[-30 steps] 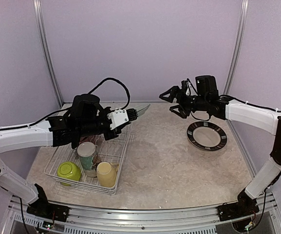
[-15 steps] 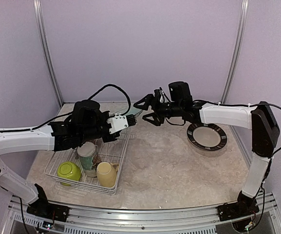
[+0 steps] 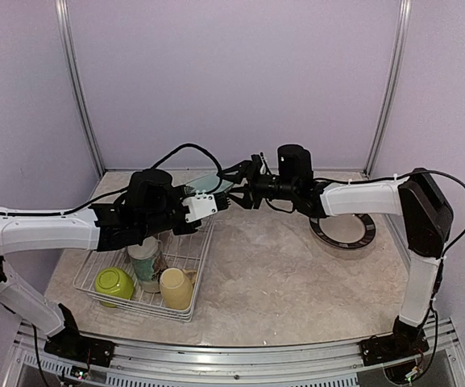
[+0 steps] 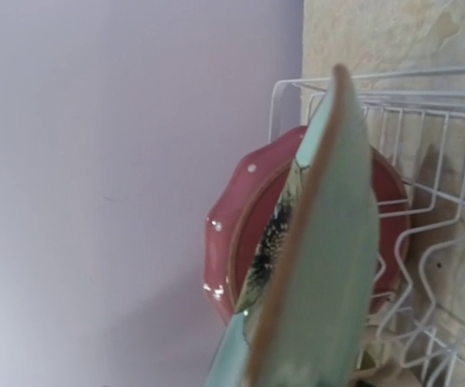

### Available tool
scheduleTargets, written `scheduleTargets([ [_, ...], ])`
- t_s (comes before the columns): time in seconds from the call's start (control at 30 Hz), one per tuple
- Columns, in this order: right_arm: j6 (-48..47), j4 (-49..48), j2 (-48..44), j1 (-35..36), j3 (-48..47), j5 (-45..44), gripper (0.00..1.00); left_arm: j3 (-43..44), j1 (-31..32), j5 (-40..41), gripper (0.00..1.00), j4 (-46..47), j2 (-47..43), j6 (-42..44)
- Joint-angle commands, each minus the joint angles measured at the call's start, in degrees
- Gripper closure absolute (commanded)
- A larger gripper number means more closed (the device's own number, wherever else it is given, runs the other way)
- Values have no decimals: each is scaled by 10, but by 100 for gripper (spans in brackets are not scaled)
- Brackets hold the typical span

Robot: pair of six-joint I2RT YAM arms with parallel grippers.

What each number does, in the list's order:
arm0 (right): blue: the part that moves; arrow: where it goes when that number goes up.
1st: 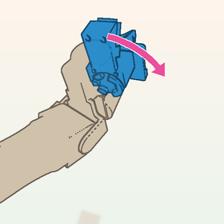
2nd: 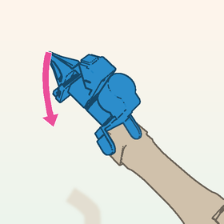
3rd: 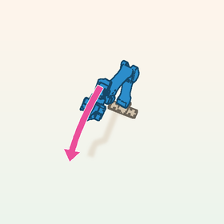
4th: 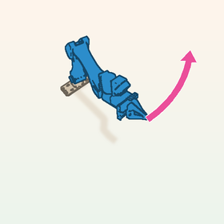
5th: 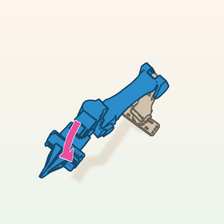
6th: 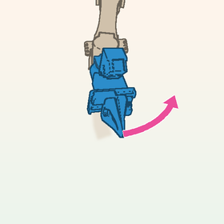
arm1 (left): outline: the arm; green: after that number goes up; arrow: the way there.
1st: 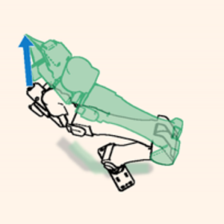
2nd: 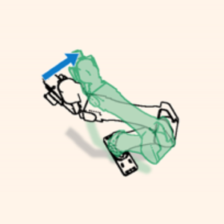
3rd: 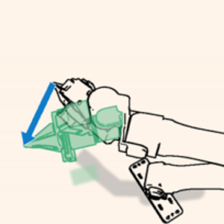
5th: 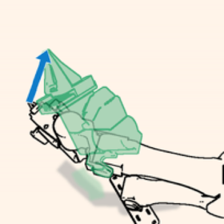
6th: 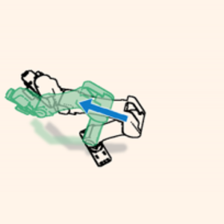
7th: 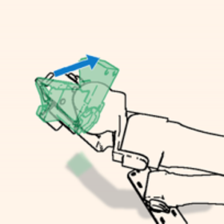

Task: Unload the mixed dishes from the dish rack
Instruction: Pass from the left arm to the right

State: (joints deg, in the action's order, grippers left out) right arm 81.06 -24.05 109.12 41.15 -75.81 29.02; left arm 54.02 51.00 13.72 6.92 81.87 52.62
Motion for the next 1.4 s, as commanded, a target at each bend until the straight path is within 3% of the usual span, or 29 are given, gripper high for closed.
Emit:
scheduleTargets([
  [0.0,46,-58,23,9,2,6,39,7,8,20,100,81,-2,19],
  [0.17,62,-78,30,11,0,-2,43,9,14,24,100,77,5,20],
  [0.3,70,-86,39,10,-6,-1,55,9,20,26,100,73,11,24],
  [0.57,57,-98,35,6,7,-4,85,21,29,17,77,32,13,-5],
  [0.77,18,-68,-4,-8,28,-29,100,44,34,-5,65,-28,7,-49],
  [0.83,12,-67,-19,-15,42,-39,100,54,36,-16,52,-59,5,-70],
  [0.93,-5,-67,-40,-28,60,-48,100,58,37,-55,23,-101,-9,-93],
  [1.03,-35,-51,-64,-40,82,-62,100,70,40,-100,8,-140,-23,-128],
  [1.17,-75,-62,-106,-60,135,-67,100,93,39,-164,2,-170,-42,-185],
  [1.37,-130,-42,-190,-105,237,-81,100,112,10,-208,1,-174,-76,-290],
])
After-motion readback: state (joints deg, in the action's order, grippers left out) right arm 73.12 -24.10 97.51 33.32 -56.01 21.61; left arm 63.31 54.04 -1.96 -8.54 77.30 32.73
